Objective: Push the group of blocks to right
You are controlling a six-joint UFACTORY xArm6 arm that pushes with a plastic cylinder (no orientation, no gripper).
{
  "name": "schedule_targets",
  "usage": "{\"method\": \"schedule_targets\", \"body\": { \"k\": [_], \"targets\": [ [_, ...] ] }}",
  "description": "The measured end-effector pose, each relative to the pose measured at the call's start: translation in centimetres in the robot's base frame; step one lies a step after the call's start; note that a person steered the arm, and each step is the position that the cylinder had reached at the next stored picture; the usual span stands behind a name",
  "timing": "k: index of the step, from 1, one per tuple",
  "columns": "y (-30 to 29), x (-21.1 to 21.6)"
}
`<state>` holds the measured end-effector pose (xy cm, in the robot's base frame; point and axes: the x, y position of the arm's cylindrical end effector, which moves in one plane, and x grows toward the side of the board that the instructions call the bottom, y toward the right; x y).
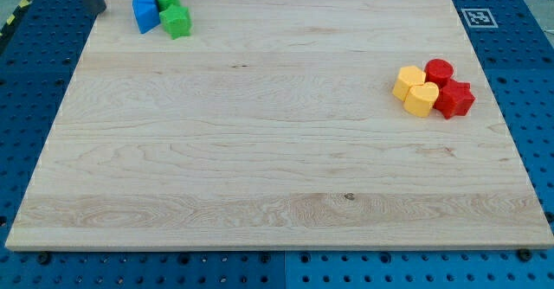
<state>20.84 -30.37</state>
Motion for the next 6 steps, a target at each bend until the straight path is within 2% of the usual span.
{"method": "schedule_targets", "body": {
  "k": [1, 3, 4, 6],
  "targets": [
    [0.3, -1.7],
    [8.9, -1.3],
    [9.4, 0.7],
    [5.4, 1.6]
  ]
}}
